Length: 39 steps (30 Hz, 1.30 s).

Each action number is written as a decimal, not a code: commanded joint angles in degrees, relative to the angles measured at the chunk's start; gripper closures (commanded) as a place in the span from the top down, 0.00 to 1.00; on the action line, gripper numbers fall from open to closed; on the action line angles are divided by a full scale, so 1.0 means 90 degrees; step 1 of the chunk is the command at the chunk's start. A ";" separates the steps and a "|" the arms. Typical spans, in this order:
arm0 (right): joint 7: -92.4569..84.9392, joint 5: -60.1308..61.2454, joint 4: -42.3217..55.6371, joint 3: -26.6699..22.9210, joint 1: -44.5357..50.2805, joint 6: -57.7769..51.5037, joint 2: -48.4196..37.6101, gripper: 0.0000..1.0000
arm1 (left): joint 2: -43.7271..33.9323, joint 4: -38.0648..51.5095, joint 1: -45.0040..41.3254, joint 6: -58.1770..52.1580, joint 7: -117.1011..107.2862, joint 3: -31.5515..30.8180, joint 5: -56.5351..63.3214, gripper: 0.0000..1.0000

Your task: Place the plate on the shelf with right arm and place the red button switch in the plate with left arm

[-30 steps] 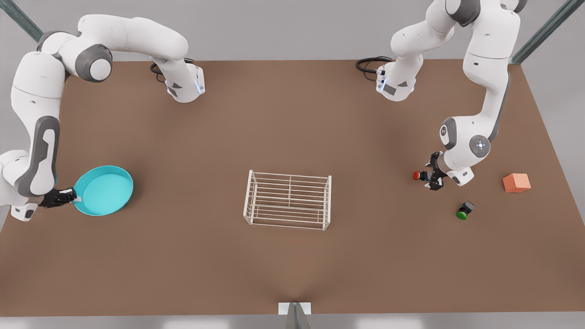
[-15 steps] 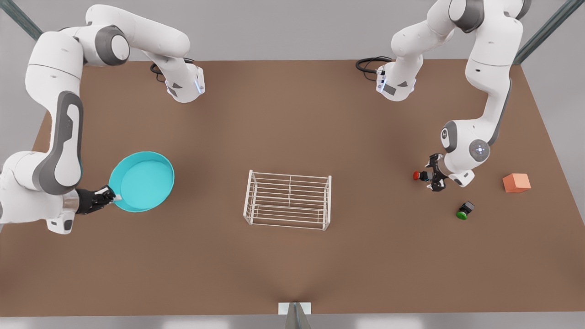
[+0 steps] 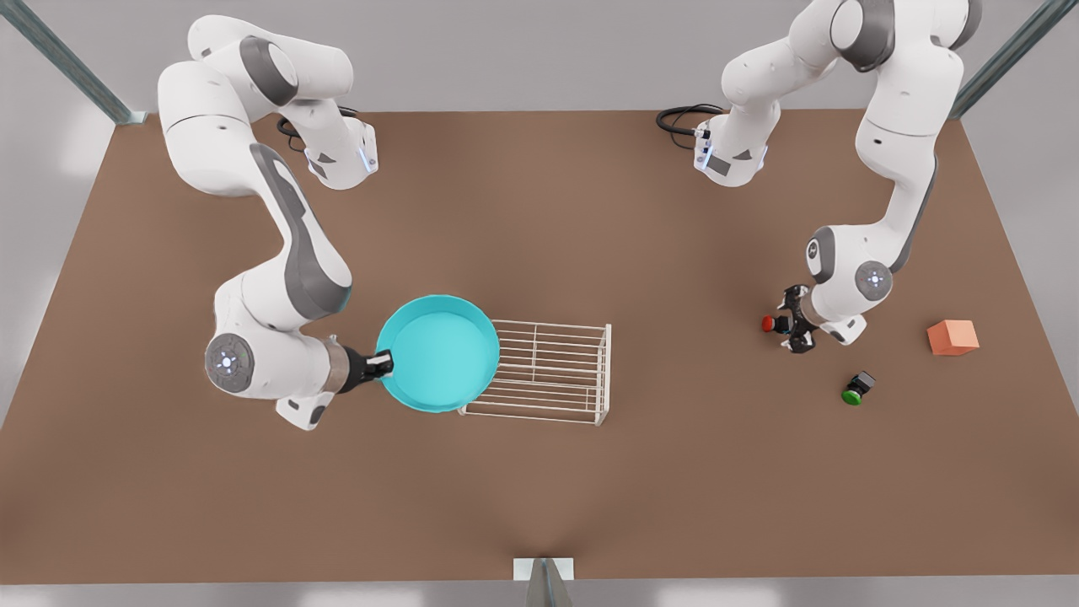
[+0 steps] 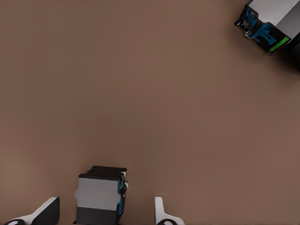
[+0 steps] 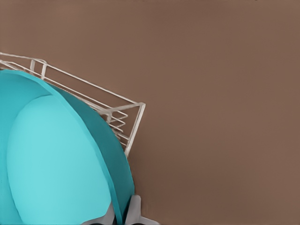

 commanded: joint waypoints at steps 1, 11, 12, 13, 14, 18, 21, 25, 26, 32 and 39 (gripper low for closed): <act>0.5980 -0.0052 0.0002 -0.0004 0.0192 0.0838 0.0017 0.17 | 0.0011 0.0004 0.0000 0.0182 -0.0383 0.0000 0.0050 0.91; 0.7319 -0.0267 -0.0047 0.0348 0.0954 0.1072 0.0085 0.18 | 0.0060 0.0023 0.0195 0.0221 -0.0480 0.0000 0.0363 0.73; 0.7348 -0.0257 -0.0056 0.0348 0.0954 0.1072 0.0086 0.19 | 0.0060 0.0023 0.0195 0.0221 -0.0480 0.0000 0.0373 0.70; 0.7426 -0.0267 -0.0056 0.0358 0.0993 0.1072 0.0095 0.19 | 0.0060 0.0014 0.0215 0.0221 -0.0471 0.0000 0.0373 0.69; 0.7436 -0.0257 -0.0056 0.0358 0.1022 0.1121 0.0105 0.19 | 0.0060 0.0004 0.0215 0.0221 -0.0480 0.0000 0.0441 0.69; 0.7709 -0.0286 -0.0056 0.0367 0.1227 0.1190 0.0164 0.19 | 0.0021 -0.0045 0.0225 0.0172 -0.0490 0.0000 0.0470 0.54; 0.7768 -0.0286 -0.0056 0.0367 0.1227 0.1180 0.0144 1.00 | -0.0037 -0.0094 0.0225 0.0143 -0.0578 0.0000 0.0470 0.45; 0.7524 -0.0277 -0.0047 0.0319 0.0925 0.0614 -0.0363 1.00 | -0.0438 -0.0074 0.0234 -0.0355 -0.0646 -0.0029 0.0460 0.44; 0.6793 -0.0247 -0.0047 0.0319 0.0505 -0.0166 -0.0715 1.00 | -0.0516 -0.0064 0.0225 -0.0512 -0.0646 -0.0039 0.0451 0.44; 0.1157 -0.1253 -0.0837 0.0397 -0.2063 -0.1838 -0.1692 1.00 | -0.1453 0.0101 0.0166 -0.1781 -0.0803 -0.0410 -0.0262 0.43; -0.0132 -0.1331 -0.2556 0.0436 -0.2786 -0.0246 -0.2297 1.00 | -0.2020 0.1009 0.0166 -0.3675 -0.1066 -0.1152 -0.1092 0.44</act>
